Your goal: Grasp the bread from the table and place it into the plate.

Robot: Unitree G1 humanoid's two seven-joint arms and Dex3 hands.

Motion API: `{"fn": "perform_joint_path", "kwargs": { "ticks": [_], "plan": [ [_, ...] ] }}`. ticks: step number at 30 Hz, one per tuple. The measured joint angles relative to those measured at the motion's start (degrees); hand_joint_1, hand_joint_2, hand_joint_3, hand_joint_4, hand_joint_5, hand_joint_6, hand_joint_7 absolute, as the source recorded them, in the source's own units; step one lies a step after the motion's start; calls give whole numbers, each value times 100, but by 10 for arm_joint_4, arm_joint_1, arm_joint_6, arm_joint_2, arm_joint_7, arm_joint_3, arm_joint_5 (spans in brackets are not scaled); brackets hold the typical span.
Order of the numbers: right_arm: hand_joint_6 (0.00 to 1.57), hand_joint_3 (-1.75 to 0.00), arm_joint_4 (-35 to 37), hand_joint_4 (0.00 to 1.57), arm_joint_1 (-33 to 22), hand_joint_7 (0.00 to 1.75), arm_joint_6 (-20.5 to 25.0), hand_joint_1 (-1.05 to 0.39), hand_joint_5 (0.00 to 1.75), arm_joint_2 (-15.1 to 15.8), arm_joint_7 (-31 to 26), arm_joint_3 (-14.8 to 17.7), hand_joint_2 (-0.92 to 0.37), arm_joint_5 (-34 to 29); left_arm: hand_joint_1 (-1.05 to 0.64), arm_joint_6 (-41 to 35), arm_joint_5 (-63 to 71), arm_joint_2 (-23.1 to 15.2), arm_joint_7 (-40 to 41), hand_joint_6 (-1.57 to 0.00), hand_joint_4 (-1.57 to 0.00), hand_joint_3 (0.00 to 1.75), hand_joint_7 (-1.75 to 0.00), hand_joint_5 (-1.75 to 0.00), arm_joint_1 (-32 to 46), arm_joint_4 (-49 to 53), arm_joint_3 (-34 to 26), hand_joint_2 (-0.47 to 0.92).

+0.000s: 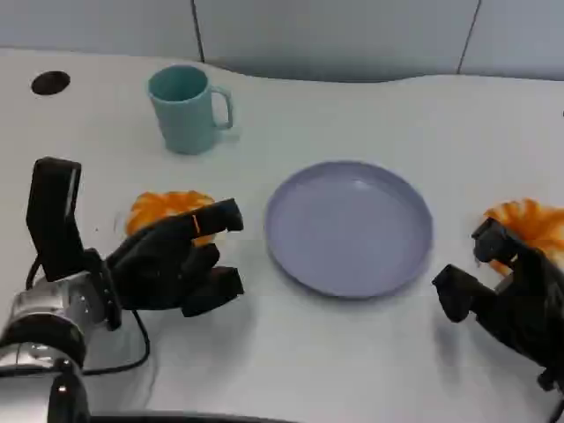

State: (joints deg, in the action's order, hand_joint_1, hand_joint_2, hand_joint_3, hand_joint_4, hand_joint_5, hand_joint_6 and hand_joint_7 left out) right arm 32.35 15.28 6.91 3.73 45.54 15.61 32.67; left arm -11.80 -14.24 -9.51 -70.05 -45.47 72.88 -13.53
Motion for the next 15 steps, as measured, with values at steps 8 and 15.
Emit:
{"fn": "perform_joint_path", "kwargs": {
  "ticks": [8, 15],
  "plan": [
    [66, 0, -1, 89, 0, 175, 4, -41, 175, 0, -2, 0, -87, 3, -15, -7, 0, 0, 0, -99, -132, 175, -175, -175, 0, 0, -3, 19],
    [66, 0, -1, 89, 0, 175, 3, -41, 175, 0, -2, 0, -87, 3, -13, -5, 4, -3, -40, -97, -136, 174, -175, -175, 0, 0, 4, 6]
  ]
}}
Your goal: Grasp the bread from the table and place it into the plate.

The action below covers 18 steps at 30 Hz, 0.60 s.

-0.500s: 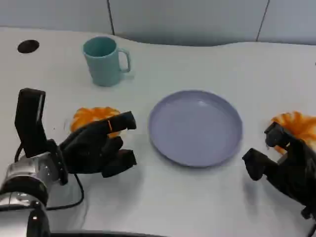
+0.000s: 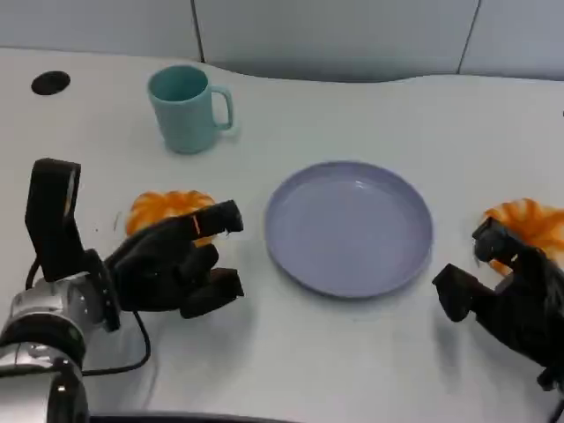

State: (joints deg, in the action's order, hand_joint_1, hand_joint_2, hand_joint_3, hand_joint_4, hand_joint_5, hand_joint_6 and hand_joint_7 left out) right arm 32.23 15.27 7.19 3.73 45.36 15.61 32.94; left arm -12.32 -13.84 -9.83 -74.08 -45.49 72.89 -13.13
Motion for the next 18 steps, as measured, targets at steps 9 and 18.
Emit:
{"fn": "perform_joint_path", "kwargs": {
  "ticks": [9, 18],
  "plan": [
    [65, 0, -2, 90, 0, 175, -1, -42, 175, 0, 0, 0, -87, -1, -8, 12, 3, -8, -31, -99, -137, 175, -175, -175, -4, 3, 4, 5],
    [65, -1, -1, 90, -1, 175, -5, -41, 175, 0, 1, 0, -88, -2, -13, 286, 55, -8, 78, -53, -49, 72, -148, -166, 29, -102, 42, 57]
  ]
}}
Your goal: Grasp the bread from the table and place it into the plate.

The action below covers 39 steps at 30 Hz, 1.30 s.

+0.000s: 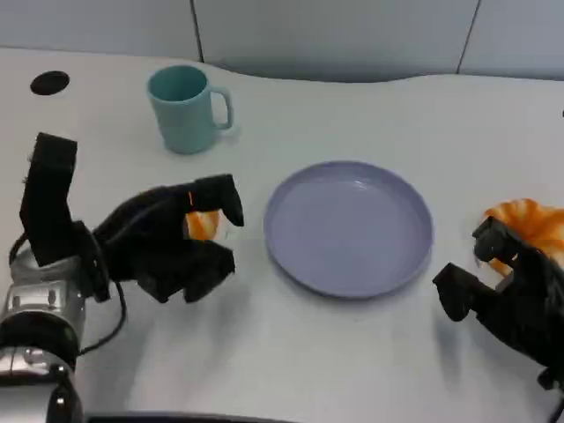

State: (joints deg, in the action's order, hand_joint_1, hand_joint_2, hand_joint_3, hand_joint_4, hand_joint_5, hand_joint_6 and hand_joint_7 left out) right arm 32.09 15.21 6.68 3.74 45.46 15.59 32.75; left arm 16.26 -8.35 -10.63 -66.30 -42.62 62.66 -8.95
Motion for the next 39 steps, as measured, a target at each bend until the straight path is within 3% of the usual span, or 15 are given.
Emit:
{"fn": "perform_joint_path", "kwargs": {
  "ticks": [1, 2, 8, 9, 10, 11, 13, 19, 25, 31, 39],
  "plan": [
    [65, -1, 0, 90, 0, 175, 0, -41, 175, 0, 1, 0, -88, 0, -17, 33, 9, -3, 7, -61, -40, 47, -120, -161, 7, -26, 9, 69],
    [65, -1, 1, 90, 0, 175, 0, -41, 175, 0, 2, 0, -88, 0, -18, 57, 16, -9, 14, -65, -36, 36, -109, -159, 13, -50, 19, 74],
    [65, -1, 4, 90, 0, 175, 0, -41, 175, 3, 5, 1, -88, 0, -20, 93, 29, -35, 37, -69, -33, 22, -97, -157, 29, -107, 48, 81],
    [65, 0, 4, 90, 0, 175, 0, -41, 175, 3, 5, 1, -88, 0, -21, 93, 29, -35, 39, -68, -34, 19, -90, -147, 33, -108, 51, 82],
    [65, 0, 4, 89, 0, 175, 0, -41, 175, 3, 5, 1, -87, 0, -36, 94, 29, -36, 42, -47, -18, 10, -51, -88, 38, -112, 56, 85],
    [65, 0, 4, 89, 1, 175, 0, -41, 175, 3, 4, 0, -87, 0, -41, 116, 51, -40, 67, -45, -18, 5, -29, -57, 43, -118, 64, 87],
    [65, 0, 2, 89, 0, 175, 4, -41, 175, 3, 3, 0, -86, 0, -50, 170, 108, -59, 142, -37, -12, 1, -6, -22, 48, -124, 81, 87],
    [66, 0, -4, 90, -1, 175, 14, -41, 175, 4, -3, 1, -87, 2, -65, 222, 228, -96, 326, -23, -1, 0, 0, -5, 46, -111, 131, 86],
    [65, -1, -2, 89, -1, 175, 13, -41, 175, 4, -2, 1, -88, 2, -67, 211, 367, -116, 513, -24, -6, 0, -1, -6, 43, -100, 203, 84],
    [66, 0, -2, 90, -1, 175, 13, -40, 175, 4, -2, 1, -87, 4, -66, 194, 395, -127, 566, -25, -8, 0, -1, -6, 30, -93, 231, 83],
    [66, 0, -3, 90, -1, 175, 14, -41, 175, 4, -2, 2, -87, 3, -79, 133, 447, -130, 624, -22, -9, 3, 0, -3, 18, -76, 276, 90]
  ]
}}
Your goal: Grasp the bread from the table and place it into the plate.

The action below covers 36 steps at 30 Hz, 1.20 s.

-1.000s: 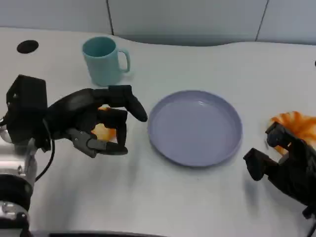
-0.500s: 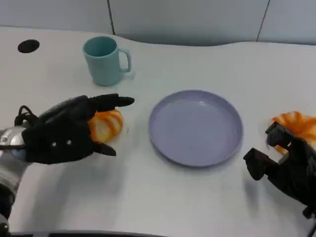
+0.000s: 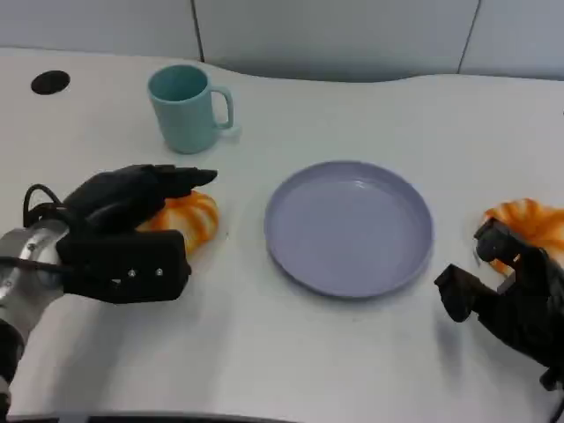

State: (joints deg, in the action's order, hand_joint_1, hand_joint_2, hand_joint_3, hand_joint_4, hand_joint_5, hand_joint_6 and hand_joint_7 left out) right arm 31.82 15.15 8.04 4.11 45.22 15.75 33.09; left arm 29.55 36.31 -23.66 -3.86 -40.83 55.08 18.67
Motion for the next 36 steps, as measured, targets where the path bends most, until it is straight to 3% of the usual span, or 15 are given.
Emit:
{"fn": "perform_joint_path", "kwargs": {
  "ticks": [7, 22, 25, 28, 31, 33, 36],
  "plan": [
    [66, 0, -2, 90, -1, 175, 0, -41, 175, 0, 0, 0, -88, 0, -82, -68, 63, 17, 73, -20, -10, 10, 0, -3, -45, 104, 67, 92],
    [66, 0, -5, 90, -1, 175, 1, -41, 175, 0, 1, 0, -87, 0, -83, -122, 64, 64, 81, -22, -14, 14, -1, -3, -119, 205, 107, 92],
    [66, 0, -5, 90, -1, 175, 1, -40, 175, 0, 1, 0, -87, 0, -79, -130, 64, 73, 81, -27, -19, 12, -3, -5, -127, 211, 111, 92],
    [66, 0, -7, 90, -1, 175, 1, -40, 175, 0, 1, 0, -87, 0, -60, -138, 66, 82, 81, -42, -36, 4, -4, -6, -135, 217, 120, 92],
    [66, -1, -12, 90, -2, 175, 1, -41, 175, 0, 0, 0, -88, 0, -61, -157, 75, 94, 80, -43, -37, 4, -2, -4, -144, 223, 130, 92],
    [66, -1, -13, 90, -2, 175, 1, -41, 175, 0, 0, 0, -88, 0, -76, -166, 77, 100, 78, -34, -28, 14, -1, -2, -146, 226, 133, 92],
    [66, 0, -15, 90, -2, 175, 1, -41, 175, 0, 0, 0, -88, 0, -84, -187, 82, 110, 72, -28, -21, 23, 0, -1, -149, 233, 142, 92]
  ]
}}
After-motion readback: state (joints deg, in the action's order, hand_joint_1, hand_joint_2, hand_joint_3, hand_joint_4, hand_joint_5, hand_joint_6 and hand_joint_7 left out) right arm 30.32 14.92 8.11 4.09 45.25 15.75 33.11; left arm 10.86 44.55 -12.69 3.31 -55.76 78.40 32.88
